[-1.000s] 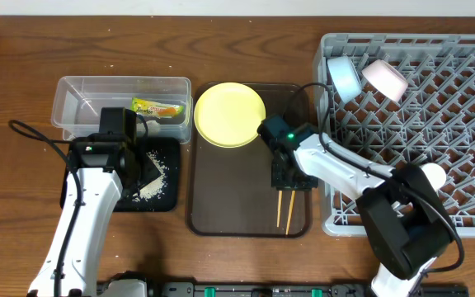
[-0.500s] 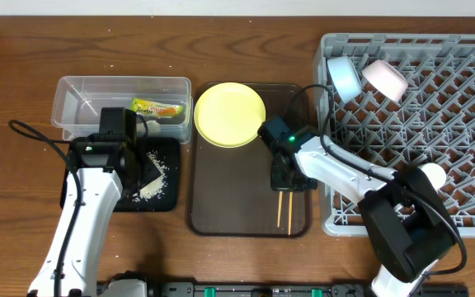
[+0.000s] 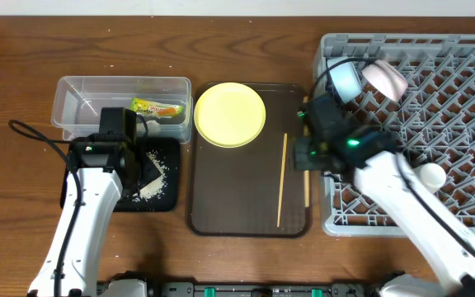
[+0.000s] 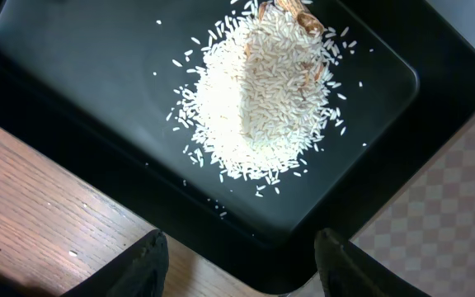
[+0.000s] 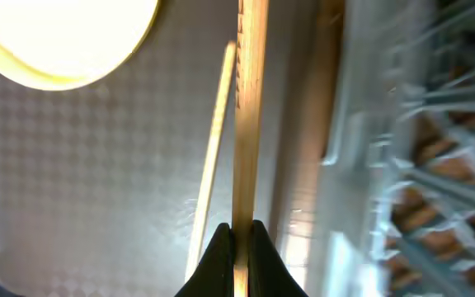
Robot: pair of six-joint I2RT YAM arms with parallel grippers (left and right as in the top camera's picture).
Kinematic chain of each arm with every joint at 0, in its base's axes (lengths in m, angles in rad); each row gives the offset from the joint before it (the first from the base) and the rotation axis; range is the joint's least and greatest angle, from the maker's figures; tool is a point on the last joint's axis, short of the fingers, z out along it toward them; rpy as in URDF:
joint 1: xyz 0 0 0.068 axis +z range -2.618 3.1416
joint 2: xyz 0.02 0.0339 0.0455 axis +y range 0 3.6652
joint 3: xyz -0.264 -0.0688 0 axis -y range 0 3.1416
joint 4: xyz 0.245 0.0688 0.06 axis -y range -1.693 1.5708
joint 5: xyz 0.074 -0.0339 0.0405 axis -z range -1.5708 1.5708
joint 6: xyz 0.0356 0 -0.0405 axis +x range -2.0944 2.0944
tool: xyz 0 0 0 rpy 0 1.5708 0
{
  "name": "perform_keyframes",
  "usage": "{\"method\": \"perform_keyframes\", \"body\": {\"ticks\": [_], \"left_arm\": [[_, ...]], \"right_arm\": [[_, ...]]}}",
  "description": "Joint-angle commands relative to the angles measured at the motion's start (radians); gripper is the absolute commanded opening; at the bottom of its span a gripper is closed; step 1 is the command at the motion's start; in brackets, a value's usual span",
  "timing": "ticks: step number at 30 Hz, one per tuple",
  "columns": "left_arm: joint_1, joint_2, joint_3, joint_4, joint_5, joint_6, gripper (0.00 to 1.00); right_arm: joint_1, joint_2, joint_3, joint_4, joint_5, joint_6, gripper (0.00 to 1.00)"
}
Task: Sort waste into correct bins and load items into the dishwasher rack
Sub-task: 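Carry the chopstick into the dish rack and release it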
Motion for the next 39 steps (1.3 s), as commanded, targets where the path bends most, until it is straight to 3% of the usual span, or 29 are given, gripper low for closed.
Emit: {"method": "perform_keyframes", "body": {"ticks": [1, 8, 15, 22, 31, 39], "left_arm": [[0.005, -0.007, -0.001, -0.002, -0.019, -0.005, 0.60], [0.005, -0.007, -0.001, -0.002, -0.019, -0.005, 0.60], [0.005, -0.007, -0.001, -0.001, -0.019, -0.005, 0.60], [0.005, -0.007, -0.001, -0.002, -0.019, -0.005, 0.60], [0.005, -0.007, -0.001, -0.002, -0.019, -0.005, 0.60], [0.005, -0.007, -0.001, -0.001, -0.019, -0.005, 0.60]], "right_arm": [[-0.074, -0.040, 0.008, -0.034, 0.023, -0.107, 0.01], [-0.207, -0.020, 0.007, -0.124, 0.019, -0.191, 0.01], [-0.235, 0.060, 0.007, -0.130, -0.004, -0.241, 0.04], [-0.234, 0.109, 0.007, -0.114, -0.009, -0.240, 0.24], [-0.225, 0.056, 0.029, -0.083, -0.053, -0.241, 0.30], [-0.132, 0.022, 0.032, 0.082, -0.244, -0.240, 0.39]]}}
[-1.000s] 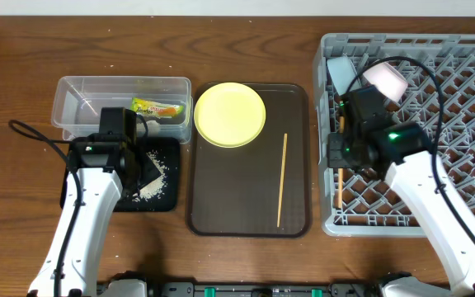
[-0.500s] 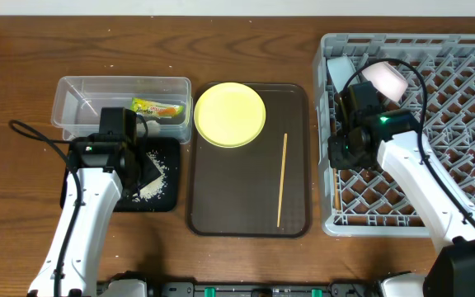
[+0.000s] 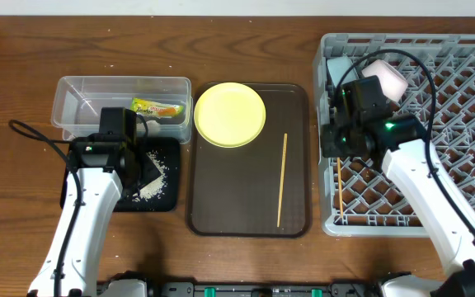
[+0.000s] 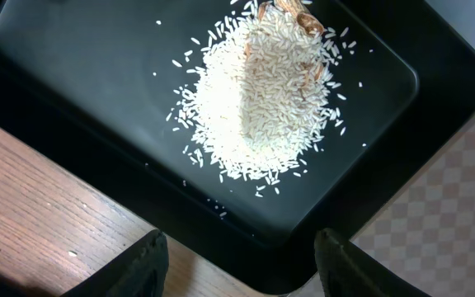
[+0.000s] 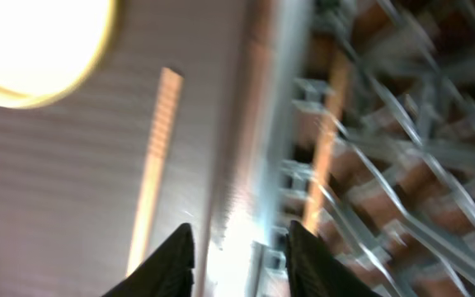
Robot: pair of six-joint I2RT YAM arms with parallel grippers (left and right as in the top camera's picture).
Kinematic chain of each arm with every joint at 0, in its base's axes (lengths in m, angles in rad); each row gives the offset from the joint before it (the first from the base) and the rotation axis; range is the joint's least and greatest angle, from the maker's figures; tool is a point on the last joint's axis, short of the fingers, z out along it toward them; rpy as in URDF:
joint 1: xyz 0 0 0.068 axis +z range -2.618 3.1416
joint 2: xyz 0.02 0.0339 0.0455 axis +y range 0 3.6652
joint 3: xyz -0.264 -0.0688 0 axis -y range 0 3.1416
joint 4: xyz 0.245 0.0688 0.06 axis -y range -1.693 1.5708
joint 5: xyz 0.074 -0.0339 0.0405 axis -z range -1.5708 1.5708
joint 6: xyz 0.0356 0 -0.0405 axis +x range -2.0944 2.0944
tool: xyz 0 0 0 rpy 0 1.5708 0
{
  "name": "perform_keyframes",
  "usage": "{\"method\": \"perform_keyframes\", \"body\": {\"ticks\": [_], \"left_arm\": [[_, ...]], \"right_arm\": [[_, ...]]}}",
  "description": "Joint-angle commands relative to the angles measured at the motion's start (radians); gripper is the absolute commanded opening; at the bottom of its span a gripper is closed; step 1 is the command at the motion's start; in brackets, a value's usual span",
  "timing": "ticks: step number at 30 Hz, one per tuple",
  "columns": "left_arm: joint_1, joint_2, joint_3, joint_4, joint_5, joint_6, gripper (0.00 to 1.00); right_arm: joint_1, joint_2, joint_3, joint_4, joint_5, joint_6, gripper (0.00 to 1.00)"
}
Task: Sort waste into correct bins and load items into the dishwasher rack
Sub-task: 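Carry the chopstick into the dish rack and release it, then grasp the second chopstick and place it in the dish rack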
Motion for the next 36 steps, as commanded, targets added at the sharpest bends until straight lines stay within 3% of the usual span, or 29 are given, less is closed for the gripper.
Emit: {"method": "perform_keyframes", "body": {"ticks": [1, 9, 22, 26, 36], "left_arm": [[0.005, -0.007, -0.001, -0.001, -0.019, -0.005, 0.60], [0.005, -0.007, -0.001, -0.002, -0.019, -0.005, 0.60], [0.005, -0.007, -0.001, -0.002, -0.019, -0.005, 0.60], [0.005, -0.007, -0.001, -0.002, -0.019, -0.005, 0.60], [0.005, -0.007, -0.001, -0.003, -0.019, -0.005, 0.60]], "right_arm": [[0.076, -0.008, 0.021, 0.042, -0.093, -0.011, 0.40], [0.215, 0.106, 0.021, 0.066, 0.027, 0.089, 0.45], [0.313, 0.373, 0.021, 0.039, 0.030, 0.228, 0.42], [0.324, 0.422, 0.020, 0.038, 0.030, 0.256, 0.36], [0.325, 0.444, 0.021, 0.029, 0.029, 0.286, 0.04]]}}
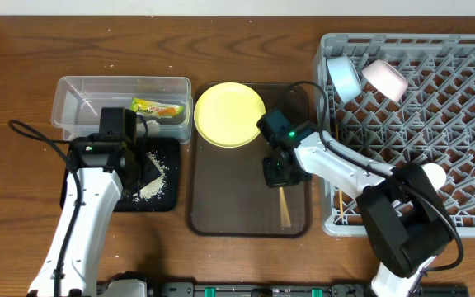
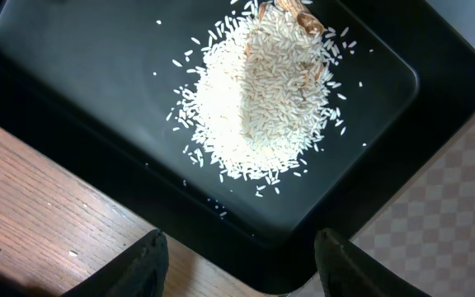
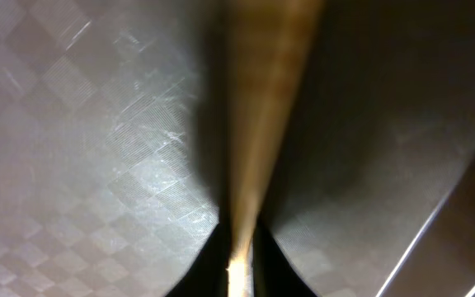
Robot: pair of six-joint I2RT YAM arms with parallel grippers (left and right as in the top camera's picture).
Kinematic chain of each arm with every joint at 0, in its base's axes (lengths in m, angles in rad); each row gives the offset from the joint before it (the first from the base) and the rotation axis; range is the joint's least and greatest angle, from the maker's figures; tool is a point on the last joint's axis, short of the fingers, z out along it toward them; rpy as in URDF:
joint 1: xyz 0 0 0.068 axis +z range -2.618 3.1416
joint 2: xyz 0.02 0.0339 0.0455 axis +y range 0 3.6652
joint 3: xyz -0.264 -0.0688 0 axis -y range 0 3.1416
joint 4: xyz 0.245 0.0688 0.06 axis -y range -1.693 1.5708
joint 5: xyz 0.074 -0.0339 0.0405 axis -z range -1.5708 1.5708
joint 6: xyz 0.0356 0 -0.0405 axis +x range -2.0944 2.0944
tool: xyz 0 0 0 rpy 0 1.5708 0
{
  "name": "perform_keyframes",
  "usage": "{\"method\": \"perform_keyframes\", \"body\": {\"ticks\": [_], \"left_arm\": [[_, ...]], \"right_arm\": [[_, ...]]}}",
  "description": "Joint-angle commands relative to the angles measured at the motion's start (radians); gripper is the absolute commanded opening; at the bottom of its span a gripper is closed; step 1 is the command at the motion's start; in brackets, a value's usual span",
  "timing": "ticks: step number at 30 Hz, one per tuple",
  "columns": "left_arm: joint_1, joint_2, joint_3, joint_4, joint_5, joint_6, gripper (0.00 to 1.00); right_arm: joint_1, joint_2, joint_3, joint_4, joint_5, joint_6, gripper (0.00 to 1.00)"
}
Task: Sort waste into correct bins and load items into the dishwasher rack
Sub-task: 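Grasp the second chopstick and place it in the dish rack, then reach the right gripper to the yellow plate and grasp its rim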
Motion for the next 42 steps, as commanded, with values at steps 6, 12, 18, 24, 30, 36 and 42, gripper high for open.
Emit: {"method": "perform_keyframes", "body": {"ticks": [6, 12, 18, 24, 30, 36, 42], "left_arm": [[0.005, -0.007, -0.001, -0.002, -0.019, -0.005, 0.60], [0.005, -0.007, -0.001, -0.002, -0.019, -0.005, 0.60], [0.005, -0.007, -0.001, -0.002, -0.019, -0.005, 0.60], [0.005, -0.007, -0.001, -0.002, -0.019, -0.005, 0.60], [0.005, -0.007, -0.001, -0.002, -0.019, -0.005, 0.61], [0.005, -0.007, -0.001, -0.002, -0.019, -0.005, 0.60], [0.005, -0.007, -0.001, -0.002, -0.019, -0.005, 0.60]], "right_arm": [[0.000, -0.023, 0.012, -0.023, 0.001, 0.016, 0.01], [-0.039, -0.184, 0.024, -0.045, -0.002, -0.045, 0.01], [-0.126, -0.389, 0.024, -0.084, 0.003, -0.138, 0.01], [-0.277, -0.457, 0.024, -0.192, 0.063, -0.180, 0.01], [-0.370, -0.424, 0.020, -0.251, 0.063, -0.257, 0.01], [-0.377, -0.367, 0.020, -0.258, 0.063, -0.265, 0.04], [-0.377, -0.356, 0.020, -0.252, 0.063, -0.265, 0.25]]}}
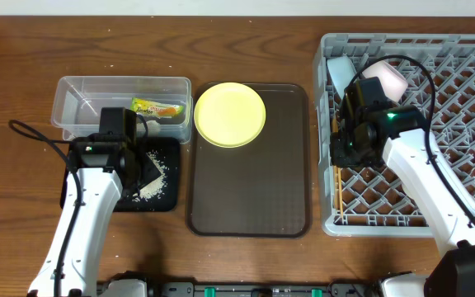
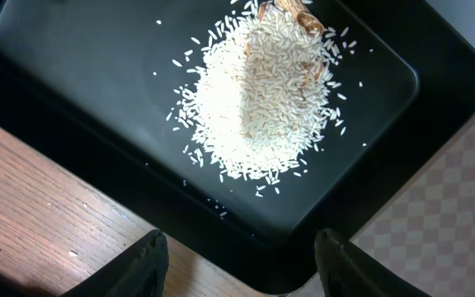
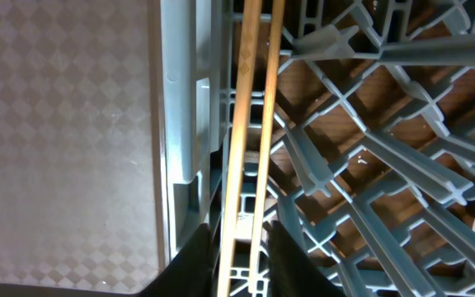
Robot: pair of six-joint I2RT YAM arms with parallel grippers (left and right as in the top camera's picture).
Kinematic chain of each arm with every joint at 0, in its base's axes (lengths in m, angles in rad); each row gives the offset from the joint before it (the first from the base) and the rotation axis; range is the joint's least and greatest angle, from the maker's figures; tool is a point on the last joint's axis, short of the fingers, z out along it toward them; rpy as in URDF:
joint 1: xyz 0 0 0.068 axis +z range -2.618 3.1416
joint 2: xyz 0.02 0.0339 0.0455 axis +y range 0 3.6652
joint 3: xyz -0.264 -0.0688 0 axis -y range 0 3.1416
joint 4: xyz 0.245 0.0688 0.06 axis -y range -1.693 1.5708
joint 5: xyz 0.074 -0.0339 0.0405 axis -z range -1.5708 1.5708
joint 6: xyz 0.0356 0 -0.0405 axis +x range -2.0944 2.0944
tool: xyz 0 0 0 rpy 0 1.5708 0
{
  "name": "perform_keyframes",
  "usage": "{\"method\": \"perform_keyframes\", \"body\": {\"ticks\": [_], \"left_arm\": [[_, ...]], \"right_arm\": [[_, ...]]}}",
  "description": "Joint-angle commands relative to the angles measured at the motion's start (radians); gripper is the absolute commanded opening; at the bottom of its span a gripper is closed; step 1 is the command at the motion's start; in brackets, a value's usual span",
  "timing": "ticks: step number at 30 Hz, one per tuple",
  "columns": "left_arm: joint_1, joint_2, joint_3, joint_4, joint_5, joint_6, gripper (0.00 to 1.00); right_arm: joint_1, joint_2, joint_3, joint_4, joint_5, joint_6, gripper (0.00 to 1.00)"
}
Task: Sort waste into correct bins and load items into the dishwasher rack
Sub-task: 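Reach the right gripper to the yellow plate and grasp its rim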
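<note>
Two wooden chopsticks (image 3: 243,124) lie side by side in the left edge of the grey dishwasher rack (image 1: 468,99), seen in the overhead view as chopsticks (image 1: 339,188). My right gripper (image 3: 243,264) hangs open just above them, a finger on each side, touching neither. The yellow plate (image 1: 229,114) rests at the far end of the brown tray (image 1: 250,181). My left gripper (image 2: 243,264) is open and holds nothing, over the black bin (image 2: 97,82) with its heap of rice (image 2: 258,99).
A clear bin (image 1: 81,99) behind the black bin holds a yellow-green wrapper (image 1: 159,108). A pink bowl (image 1: 390,76) and a pale blue bowl (image 1: 336,66) stand in the rack's far left corner. The rack wall (image 3: 180,124) borders the tray.
My right gripper was shut on the second chopstick on the tray. Now it is open over the rack's left edge, and that chopstick lies beside the first one. The left arm is unchanged.
My right gripper first held one chopstick at the tray's right edge, with another lying on the tray. Then it was open over the rack with the first chopstick in it. After that it was shut on the second one, and now both lie in the rack.
</note>
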Motion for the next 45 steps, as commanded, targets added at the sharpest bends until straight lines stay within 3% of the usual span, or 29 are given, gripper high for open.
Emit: {"method": "perform_keyframes", "body": {"ticks": [1, 11, 17, 21, 27, 35, 45], "left_arm": [[0.005, -0.007, -0.001, -0.002, -0.019, -0.005, 0.60], [0.005, -0.007, -0.001, -0.002, -0.019, -0.005, 0.60], [0.005, -0.007, -0.001, -0.002, -0.019, -0.005, 0.60], [0.005, -0.007, -0.001, -0.002, -0.019, -0.005, 0.60], [0.005, -0.007, -0.001, -0.002, -0.019, -0.005, 0.61], [0.005, -0.007, -0.001, -0.002, -0.019, -0.005, 0.60], [0.005, -0.007, -0.001, -0.002, -0.019, -0.005, 0.60]], "right_arm": [[-0.003, 0.000, 0.003, 0.005, 0.006, -0.010, 0.27], [0.007, -0.001, 0.014, 0.102, -0.103, -0.009, 0.34], [0.079, 0.000, 0.022, 0.319, -0.264, -0.005, 0.41], [0.164, 0.005, 0.022, 0.474, -0.174, 0.016, 0.54], [0.279, 0.101, 0.022, 0.608, 0.076, 0.135, 0.60], [0.322, 0.310, 0.022, 0.756, 0.084, 0.302, 0.61], [0.338, 0.494, 0.022, 0.870, 0.039, 0.353, 0.56]]}}
